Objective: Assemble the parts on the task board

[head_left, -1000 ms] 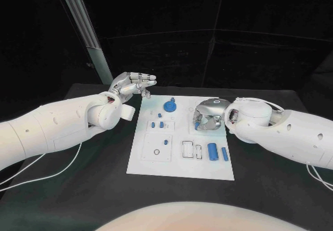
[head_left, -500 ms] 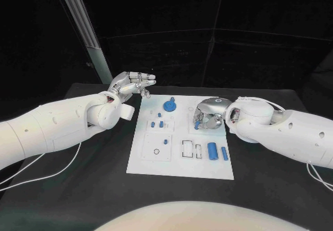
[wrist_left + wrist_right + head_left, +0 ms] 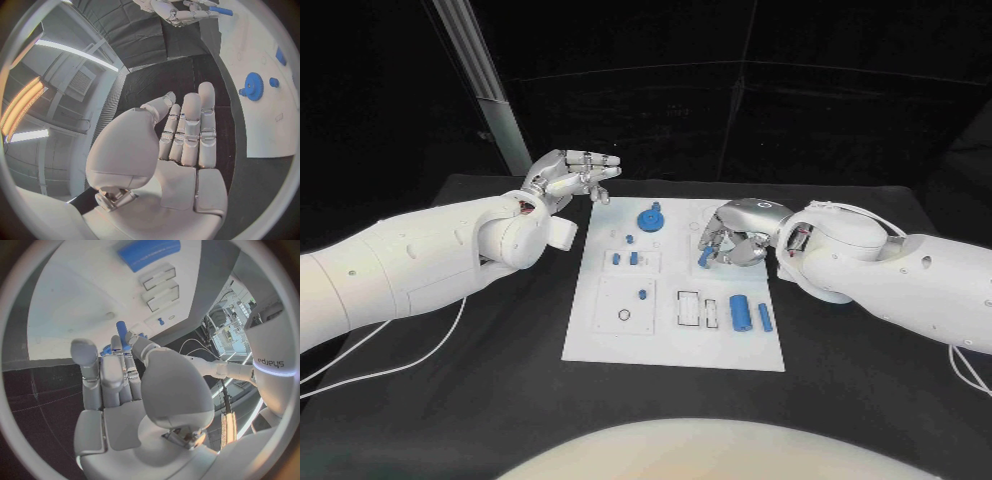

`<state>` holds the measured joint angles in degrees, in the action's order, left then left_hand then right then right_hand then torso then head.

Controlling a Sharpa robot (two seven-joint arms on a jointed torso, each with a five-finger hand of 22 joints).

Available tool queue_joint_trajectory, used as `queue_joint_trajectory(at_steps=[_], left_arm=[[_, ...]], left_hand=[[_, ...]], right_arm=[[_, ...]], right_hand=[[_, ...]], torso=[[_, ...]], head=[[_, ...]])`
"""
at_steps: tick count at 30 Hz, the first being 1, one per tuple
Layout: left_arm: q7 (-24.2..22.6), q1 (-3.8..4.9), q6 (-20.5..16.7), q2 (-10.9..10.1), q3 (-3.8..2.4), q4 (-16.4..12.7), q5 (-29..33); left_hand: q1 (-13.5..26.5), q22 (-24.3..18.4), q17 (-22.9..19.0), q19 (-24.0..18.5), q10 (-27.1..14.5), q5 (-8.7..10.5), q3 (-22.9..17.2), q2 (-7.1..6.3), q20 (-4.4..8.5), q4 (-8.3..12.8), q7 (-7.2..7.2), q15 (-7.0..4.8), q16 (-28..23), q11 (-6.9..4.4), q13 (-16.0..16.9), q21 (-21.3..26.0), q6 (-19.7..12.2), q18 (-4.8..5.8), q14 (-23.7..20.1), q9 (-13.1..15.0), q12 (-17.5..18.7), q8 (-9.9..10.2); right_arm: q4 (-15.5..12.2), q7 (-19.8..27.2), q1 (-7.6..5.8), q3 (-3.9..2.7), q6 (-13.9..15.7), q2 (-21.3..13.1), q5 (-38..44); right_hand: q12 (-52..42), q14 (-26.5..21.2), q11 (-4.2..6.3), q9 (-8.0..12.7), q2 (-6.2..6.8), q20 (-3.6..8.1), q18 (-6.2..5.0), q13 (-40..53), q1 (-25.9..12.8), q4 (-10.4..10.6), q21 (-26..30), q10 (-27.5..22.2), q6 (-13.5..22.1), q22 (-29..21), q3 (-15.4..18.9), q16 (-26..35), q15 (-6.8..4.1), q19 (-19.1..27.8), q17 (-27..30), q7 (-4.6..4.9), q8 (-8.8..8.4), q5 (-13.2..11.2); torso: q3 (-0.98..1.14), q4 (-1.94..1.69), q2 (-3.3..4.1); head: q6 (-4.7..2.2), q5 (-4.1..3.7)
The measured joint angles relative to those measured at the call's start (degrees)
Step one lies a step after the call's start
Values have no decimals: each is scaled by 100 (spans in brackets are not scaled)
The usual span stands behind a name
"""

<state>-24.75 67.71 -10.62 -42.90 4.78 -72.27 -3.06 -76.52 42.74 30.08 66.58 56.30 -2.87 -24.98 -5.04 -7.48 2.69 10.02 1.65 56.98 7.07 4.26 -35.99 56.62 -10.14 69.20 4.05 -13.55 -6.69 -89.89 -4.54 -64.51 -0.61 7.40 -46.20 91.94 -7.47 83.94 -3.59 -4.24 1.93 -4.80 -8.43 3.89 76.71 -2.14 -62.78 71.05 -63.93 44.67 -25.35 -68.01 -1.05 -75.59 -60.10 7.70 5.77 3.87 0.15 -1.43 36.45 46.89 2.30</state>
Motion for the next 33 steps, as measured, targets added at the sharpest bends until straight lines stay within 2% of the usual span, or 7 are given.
queue_joint_trajectory(at_steps=[5,9,15,19,21,27,33], left_arm=[[4,0,0,-2,0,3,0],[8,0,0,0,0,4,0],[10,0,3,31,0,3,0],[11,0,4,54,0,5,0],[11,0,5,61,0,4,0],[13,0,7,81,0,-1,0],[14,0,13,108,0,-4,0]], left_hand=[[0,0,-1,0,-21,0,0,0,0,0,0,0,0,-21,0,21,0,0,0,0,-25,-23],[0,0,0,0,-21,0,0,0,0,0,0,0,0,-21,0,21,0,0,0,0,-25,-23],[0,0,0,0,-21,0,0,0,0,0,0,0,0,-21,0,21,0,0,0,0,-25,-23],[0,1,0,0,-21,0,0,0,0,0,0,0,0,-21,0,21,0,0,0,0,-24,-23],[0,1,0,0,-21,0,0,0,0,0,0,0,0,-21,0,21,0,0,0,0,-25,-23],[0,1,0,0,-21,0,0,0,0,0,0,0,0,-21,0,21,0,0,0,0,-25,-23],[-25,-5,-9,0,-20,0,0,25,0,0,21,0,0,-21,-4,21,-21,0,0,0,-24,-23]], right_arm=[[-338,12,-3,-4,126,-51,-190],[-525,42,-2,-4,220,67,-283],[-567,126,17,0,318,513,-299],[-511,205,137,22,349,811,-231],[-459,239,193,54,352,925,-194],[-285,334,296,228,329,1227,-72],[-63,387,347,302,253,1394,78]], right_hand=[[48,0,0,0,0,0,0,0,0,0,0,0,-1,0,0,-20,0,0,0,1,0,0],[89,0,0,0,0,0,-1,-7,0,2,-23,0,0,-1,-2,-22,0,0,0,1,-2,-1],[115,0,0,-1,1,0,-1,-6,0,17,-23,0,0,-1,-16,-22,0,0,1,1,-36,-17],[115,0,0,-3,1,0,-1,-6,0,17,-23,0,1,-1,-16,-22,0,0,1,1,-56,1],[115,0,0,-5,1,0,-1,-6,0,17,-23,-1,1,-1,-16,-22,0,0,1,2,-69,1],[114,0,-12,-36,10,0,-1,-6,-7,3,-23,-12,24,-10,-29,-22,0,1,8,22,-81,1],[140,0,-21,-35,10,0,-1,-6,-7,10,-23,-22,27,-10,-37,-22,1,1,8,23,-94,21]], torso=[[1,0,7],[1,-1,8],[-4,-9,10],[-4,-10,10],[-4,-10,11],[-7,-12,11],[-7,-11,8]], head=[[16,30],[26,56],[55,95],[72,140],[77,160],[98,243],[115,289]])
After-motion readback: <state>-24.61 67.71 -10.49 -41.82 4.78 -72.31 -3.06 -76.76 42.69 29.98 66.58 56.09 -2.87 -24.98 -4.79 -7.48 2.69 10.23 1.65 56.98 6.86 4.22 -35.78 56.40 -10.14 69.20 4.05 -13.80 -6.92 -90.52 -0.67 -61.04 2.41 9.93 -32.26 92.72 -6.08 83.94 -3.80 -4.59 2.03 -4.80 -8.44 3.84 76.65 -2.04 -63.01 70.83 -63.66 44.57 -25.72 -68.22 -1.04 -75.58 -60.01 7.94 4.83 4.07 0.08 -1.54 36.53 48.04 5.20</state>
